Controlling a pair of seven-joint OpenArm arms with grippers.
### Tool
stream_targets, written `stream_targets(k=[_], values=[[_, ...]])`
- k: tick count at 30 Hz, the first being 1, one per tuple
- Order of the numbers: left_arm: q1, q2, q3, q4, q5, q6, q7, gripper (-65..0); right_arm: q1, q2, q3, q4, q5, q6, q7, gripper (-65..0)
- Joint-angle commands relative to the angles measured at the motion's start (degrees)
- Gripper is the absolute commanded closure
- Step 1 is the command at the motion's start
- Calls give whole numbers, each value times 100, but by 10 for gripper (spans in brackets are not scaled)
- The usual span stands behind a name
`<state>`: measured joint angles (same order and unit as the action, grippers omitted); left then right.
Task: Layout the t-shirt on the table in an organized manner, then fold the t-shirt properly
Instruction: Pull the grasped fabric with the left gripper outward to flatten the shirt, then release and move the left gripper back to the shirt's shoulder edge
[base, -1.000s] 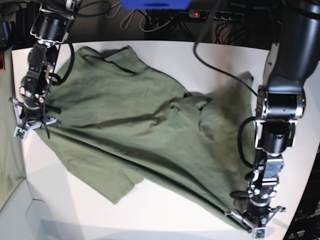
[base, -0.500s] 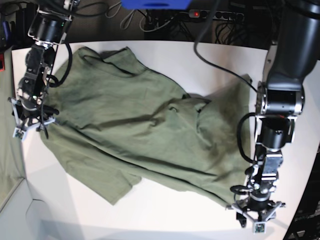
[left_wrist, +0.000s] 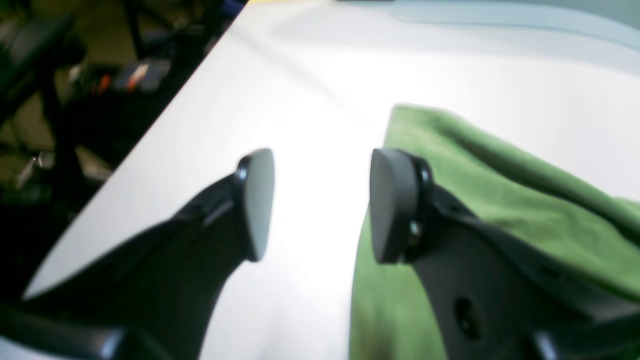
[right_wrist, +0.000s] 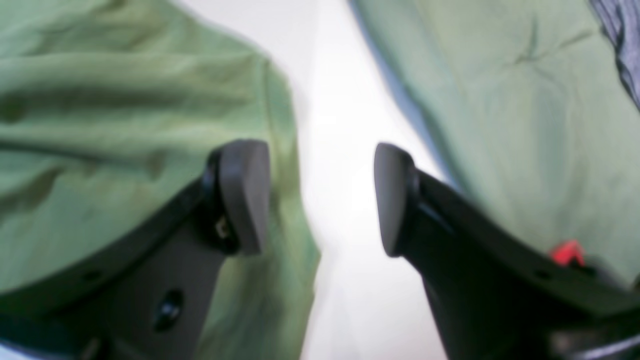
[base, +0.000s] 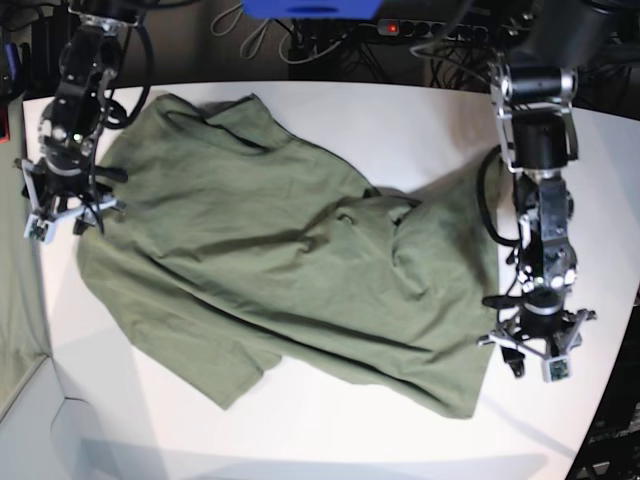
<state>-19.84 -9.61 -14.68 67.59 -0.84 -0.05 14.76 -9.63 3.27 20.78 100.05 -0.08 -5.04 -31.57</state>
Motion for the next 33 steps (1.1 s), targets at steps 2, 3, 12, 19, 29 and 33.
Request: stream_targets(k=[2, 3, 12, 19, 29, 33], values=[[326, 103, -198, 753, 1, -25, 84, -299, -202, -85, 19, 426, -6, -2, 181, -336], [546, 156, -242, 1008, 1, -25, 216, -299, -316, -164, 19, 531, -6, 16, 164, -336], [2656, 763, -251, 2951, 1, -25, 1288, -298, -1257, -903, 2, 716, -6, 517, 181, -336], [3720, 1150, -251, 3742, 1, -25, 2141, -297, -1635, -1043, -288, 698, -6, 605, 181, -336], [4476, 974, -277, 4366, 1, -25, 2361, -298, -1714, -1043, -403, 698, -6, 605, 181, -336], [4432, 947, -295, 4243, 1, -25, 2299, -298, -1705, -1043, -394, 698, -6, 605, 181, -336]])
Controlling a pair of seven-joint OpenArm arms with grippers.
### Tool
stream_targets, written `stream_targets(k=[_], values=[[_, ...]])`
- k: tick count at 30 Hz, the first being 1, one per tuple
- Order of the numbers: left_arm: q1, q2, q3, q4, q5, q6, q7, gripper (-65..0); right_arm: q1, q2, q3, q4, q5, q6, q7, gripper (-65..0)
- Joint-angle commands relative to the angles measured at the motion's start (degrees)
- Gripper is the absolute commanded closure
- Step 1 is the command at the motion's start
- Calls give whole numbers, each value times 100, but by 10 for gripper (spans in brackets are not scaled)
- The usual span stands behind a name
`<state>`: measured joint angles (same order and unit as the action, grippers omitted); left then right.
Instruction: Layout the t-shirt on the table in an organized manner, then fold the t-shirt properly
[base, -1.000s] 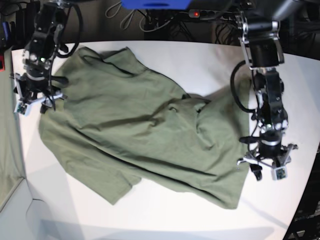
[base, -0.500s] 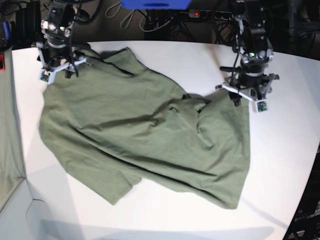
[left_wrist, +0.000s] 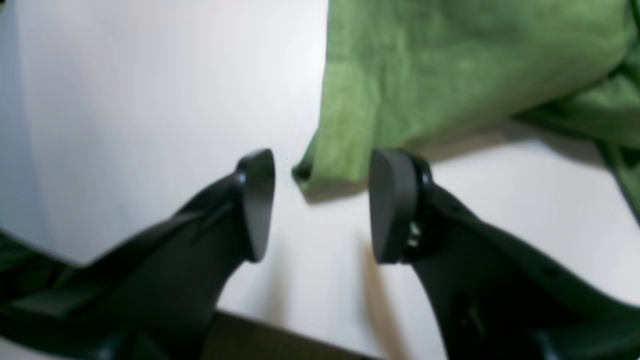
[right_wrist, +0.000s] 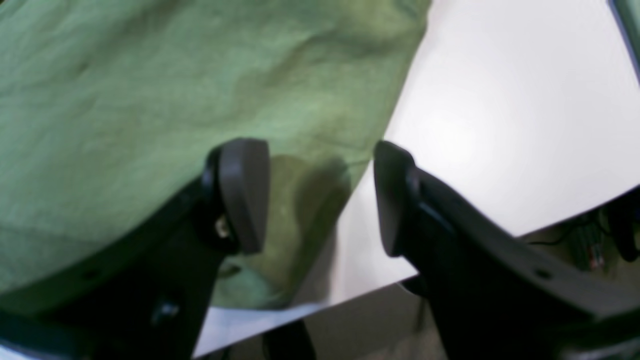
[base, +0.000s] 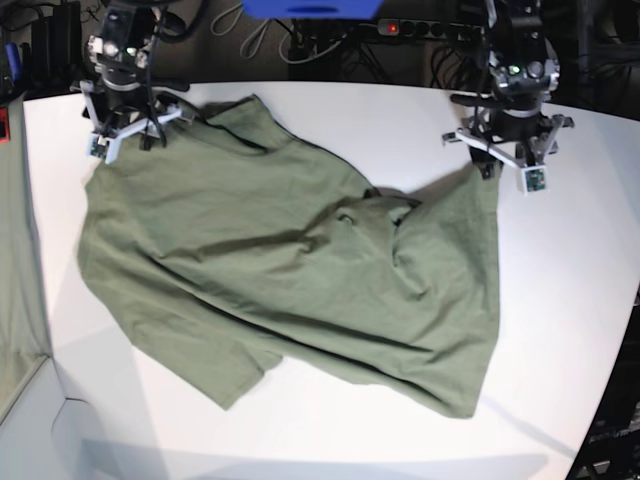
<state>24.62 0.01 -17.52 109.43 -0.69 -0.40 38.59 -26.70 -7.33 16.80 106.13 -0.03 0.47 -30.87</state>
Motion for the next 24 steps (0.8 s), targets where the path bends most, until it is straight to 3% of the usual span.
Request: stream_targets(k=[1, 21, 24], values=[[-23, -14, -81, -11, -15, 10, -83, -298, 2, 17, 4, 91, -10, 54, 111, -336], [-515, -208, -178, -1066, -15, 10, -92, -295, 54, 26, 4, 91, -10, 54, 111, -336], [-524, -208, -178, -1136, -15, 10, -92, -224, 54, 26, 4, 91, -10, 54, 111, -336]])
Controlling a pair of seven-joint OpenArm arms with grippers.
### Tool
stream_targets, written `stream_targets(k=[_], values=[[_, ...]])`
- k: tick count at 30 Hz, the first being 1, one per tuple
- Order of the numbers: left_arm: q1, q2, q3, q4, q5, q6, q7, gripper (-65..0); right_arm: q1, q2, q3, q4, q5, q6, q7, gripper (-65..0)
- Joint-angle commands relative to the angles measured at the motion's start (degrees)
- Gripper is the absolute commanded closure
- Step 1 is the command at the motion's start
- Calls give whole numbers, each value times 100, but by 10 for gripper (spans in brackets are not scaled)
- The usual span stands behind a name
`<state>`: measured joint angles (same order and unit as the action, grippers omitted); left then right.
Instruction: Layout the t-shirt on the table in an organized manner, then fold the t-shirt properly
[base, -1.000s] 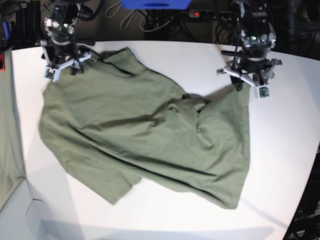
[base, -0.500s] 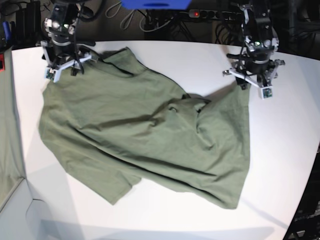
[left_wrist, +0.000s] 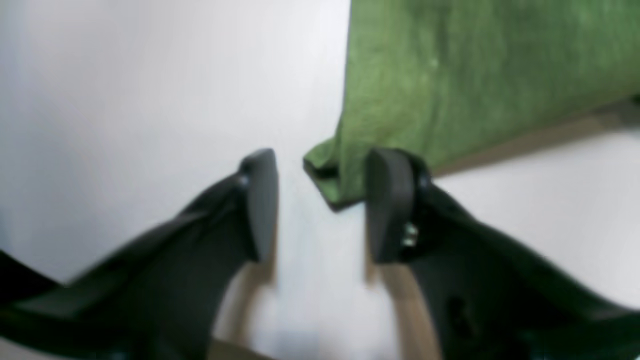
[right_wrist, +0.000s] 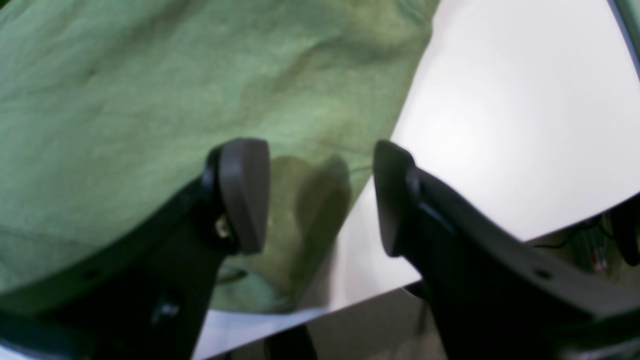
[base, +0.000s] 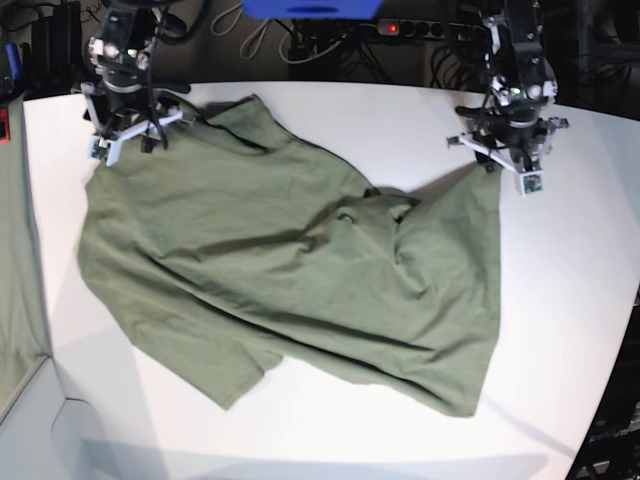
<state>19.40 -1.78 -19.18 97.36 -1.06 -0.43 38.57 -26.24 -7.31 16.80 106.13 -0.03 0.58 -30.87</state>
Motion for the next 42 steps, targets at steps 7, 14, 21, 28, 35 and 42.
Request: stream_targets(k=[7, 14, 21, 28, 35, 42], values=[[-80, -28, -64, 150, 22, 12, -81, -5, 9, 41, -14, 91, -10, 52, 111, -336], [-116, -195, -337, 1037, 31, 12, -19, -4, 184, 252, 4, -208, -10, 52, 111, -336], [-327, -591, -689, 897, 22, 12, -19, -4, 483, 648, 39, -841, -10, 52, 120, -336], [-318, -670, -847, 844, 22, 3, -19, -4, 958, 1175, 39, -1527, -10, 52, 120, -336], [-124, -617, -803, 835, 22, 3, -19, -4, 1758, 1755, 30, -1975, -27, 52, 120, -336], [148, -450, -794, 572, 22, 3, -19, -4, 2198, 2081, 48, -1659, -36, 52, 59, -336]])
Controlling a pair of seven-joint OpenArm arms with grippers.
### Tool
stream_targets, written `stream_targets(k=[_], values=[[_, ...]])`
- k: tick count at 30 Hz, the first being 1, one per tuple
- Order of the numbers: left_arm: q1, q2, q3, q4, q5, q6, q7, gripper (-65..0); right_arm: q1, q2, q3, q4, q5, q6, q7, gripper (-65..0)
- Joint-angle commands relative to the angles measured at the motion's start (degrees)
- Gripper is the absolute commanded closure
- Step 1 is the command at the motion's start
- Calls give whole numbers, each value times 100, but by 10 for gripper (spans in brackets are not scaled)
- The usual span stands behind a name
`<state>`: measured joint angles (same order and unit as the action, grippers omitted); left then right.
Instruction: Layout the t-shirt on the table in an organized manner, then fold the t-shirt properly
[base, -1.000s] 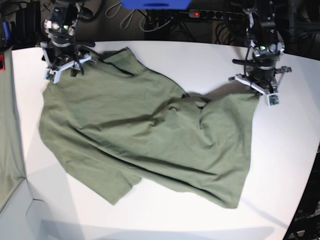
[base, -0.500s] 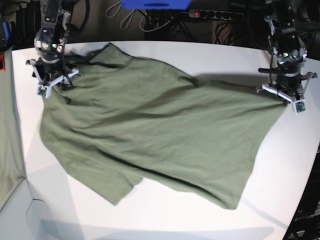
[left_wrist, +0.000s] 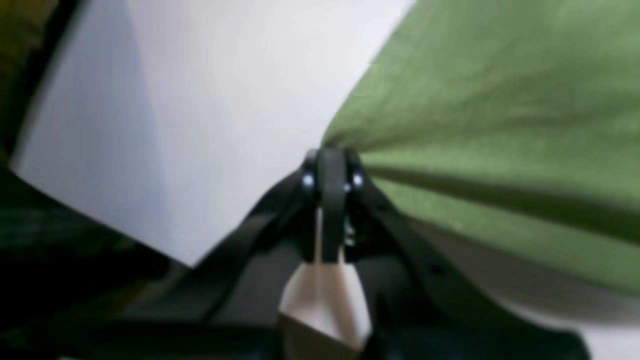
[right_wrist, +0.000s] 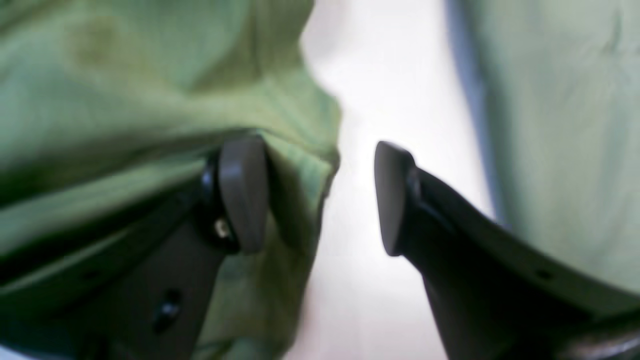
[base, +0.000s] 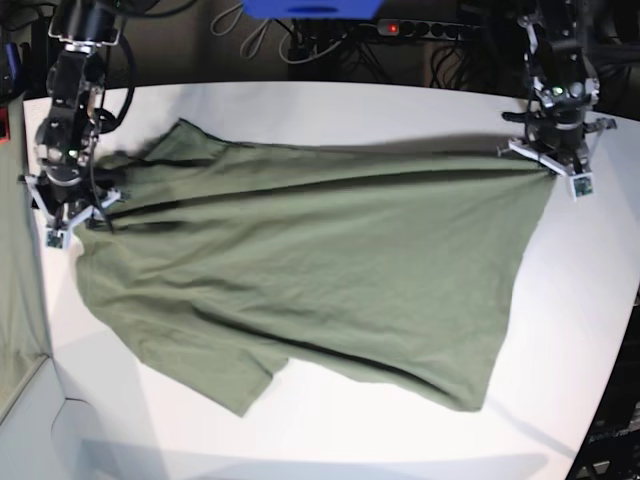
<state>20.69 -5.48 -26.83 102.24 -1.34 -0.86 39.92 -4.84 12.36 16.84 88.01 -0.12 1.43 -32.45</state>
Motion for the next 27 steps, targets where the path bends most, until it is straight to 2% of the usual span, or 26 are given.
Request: stream_targets(k=[1, 4, 8, 14, 27], values=[[98, -81, -20, 31, 51, 47, -164, -4, -21, 122, 43, 382, -28, -33, 216, -336], [204, -37, 138, -21, 51, 47, -181, -4, -294, 78, 158, 1059, -28, -33, 216, -338], [371, -2, 393, -21, 51, 47, -199, -4, -813, -423, 246, 1911, -28, -33, 216, -338], [380, -2, 577, -13, 51, 47, -190, -4, -1349, -924, 281, 1999, -28, -33, 216, -338], [318, -46, 569, -13, 51, 47, -216, -4, -1780, -985, 263, 1147, -19, -24, 286, -336]])
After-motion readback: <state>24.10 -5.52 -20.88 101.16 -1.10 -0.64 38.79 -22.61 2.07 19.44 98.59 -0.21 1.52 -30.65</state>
